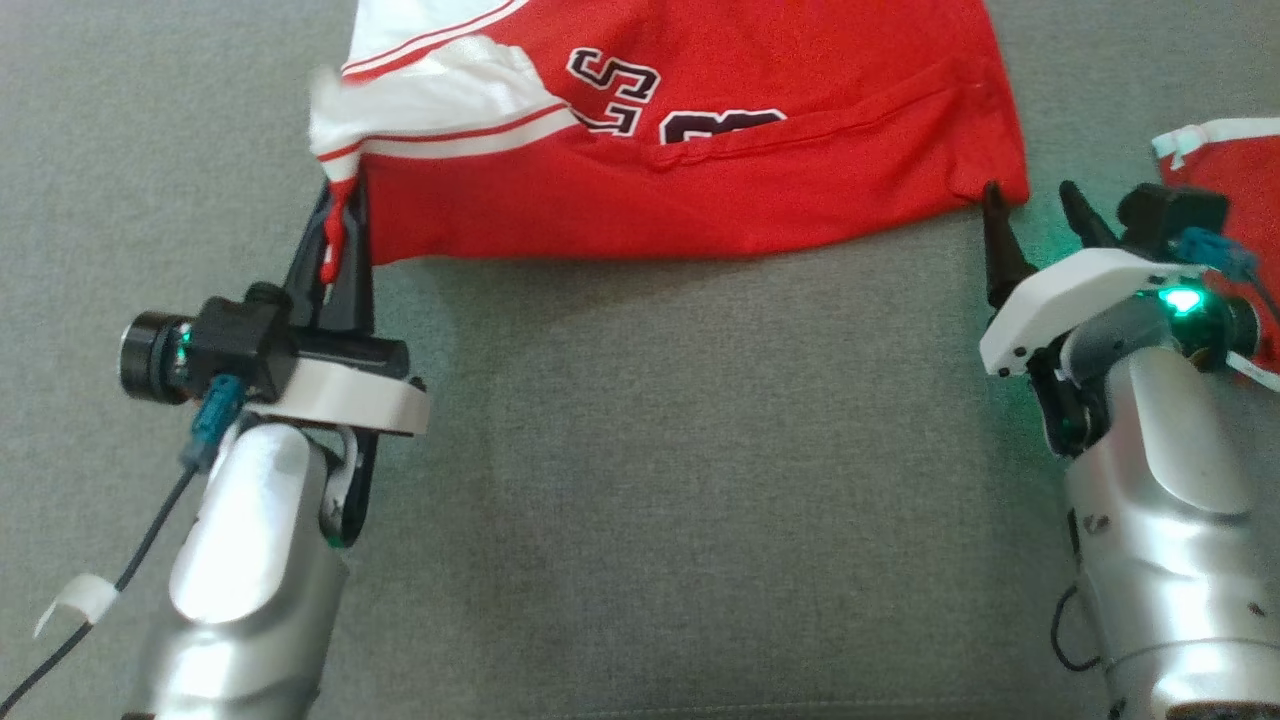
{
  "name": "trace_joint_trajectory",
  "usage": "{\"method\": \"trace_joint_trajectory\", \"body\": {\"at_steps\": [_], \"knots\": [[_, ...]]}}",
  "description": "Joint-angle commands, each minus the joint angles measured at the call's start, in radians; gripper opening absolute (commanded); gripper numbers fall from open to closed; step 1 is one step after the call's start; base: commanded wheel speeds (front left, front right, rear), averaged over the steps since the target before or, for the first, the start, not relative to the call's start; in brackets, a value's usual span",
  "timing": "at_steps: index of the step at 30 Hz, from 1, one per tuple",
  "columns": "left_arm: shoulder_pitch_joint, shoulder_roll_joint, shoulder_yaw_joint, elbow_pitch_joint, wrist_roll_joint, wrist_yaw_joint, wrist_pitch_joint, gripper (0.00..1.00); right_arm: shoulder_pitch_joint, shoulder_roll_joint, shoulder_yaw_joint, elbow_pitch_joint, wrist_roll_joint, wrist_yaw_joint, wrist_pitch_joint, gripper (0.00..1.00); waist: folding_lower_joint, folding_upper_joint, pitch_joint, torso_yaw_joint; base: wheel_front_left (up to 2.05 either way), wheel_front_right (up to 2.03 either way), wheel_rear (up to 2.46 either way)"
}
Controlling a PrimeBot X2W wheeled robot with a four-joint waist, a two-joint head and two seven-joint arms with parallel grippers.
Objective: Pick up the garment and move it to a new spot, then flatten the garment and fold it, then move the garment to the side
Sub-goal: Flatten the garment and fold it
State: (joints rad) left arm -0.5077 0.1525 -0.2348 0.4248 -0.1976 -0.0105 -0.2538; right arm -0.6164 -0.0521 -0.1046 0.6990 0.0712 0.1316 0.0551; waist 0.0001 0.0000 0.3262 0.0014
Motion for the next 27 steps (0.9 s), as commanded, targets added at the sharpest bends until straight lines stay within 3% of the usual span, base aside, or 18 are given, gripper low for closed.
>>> {"method": "trace_joint_trajectory", "body": {"at_steps": [1,10,12,27], "knots": [[-0.017,0.017,0.019,-0.044,0.013,-0.01,-0.008,0.0,-0.047,0.002,0.014,0.017,-0.033,-0.001,0.009,1.0,-0.0001,0.0,0.007,0.011,0.0,0.0,0.0],[-0.021,0.001,0.015,-0.034,0.032,-0.031,-0.008,0.0,-0.136,0.002,-0.058,0.187,-0.176,-0.001,0.0,1.0,-0.0001,0.0,0.029,0.033,0.0,0.0,0.0],[-0.02,0.003,0.021,-0.018,0.032,-0.032,-0.008,0.0,-0.149,0.002,-0.065,0.207,-0.201,-0.001,-0.02,0.03,-0.0001,0.0,0.03,0.032,0.0,0.0,0.0],[0.029,0.035,0.045,0.076,0.037,-0.041,-0.008,0.0,-0.137,0.002,-0.083,0.267,-0.251,-0.001,-0.207,0.0,-0.0001,0.0,-0.041,-0.004,0.0,0.0,0.0]]}}
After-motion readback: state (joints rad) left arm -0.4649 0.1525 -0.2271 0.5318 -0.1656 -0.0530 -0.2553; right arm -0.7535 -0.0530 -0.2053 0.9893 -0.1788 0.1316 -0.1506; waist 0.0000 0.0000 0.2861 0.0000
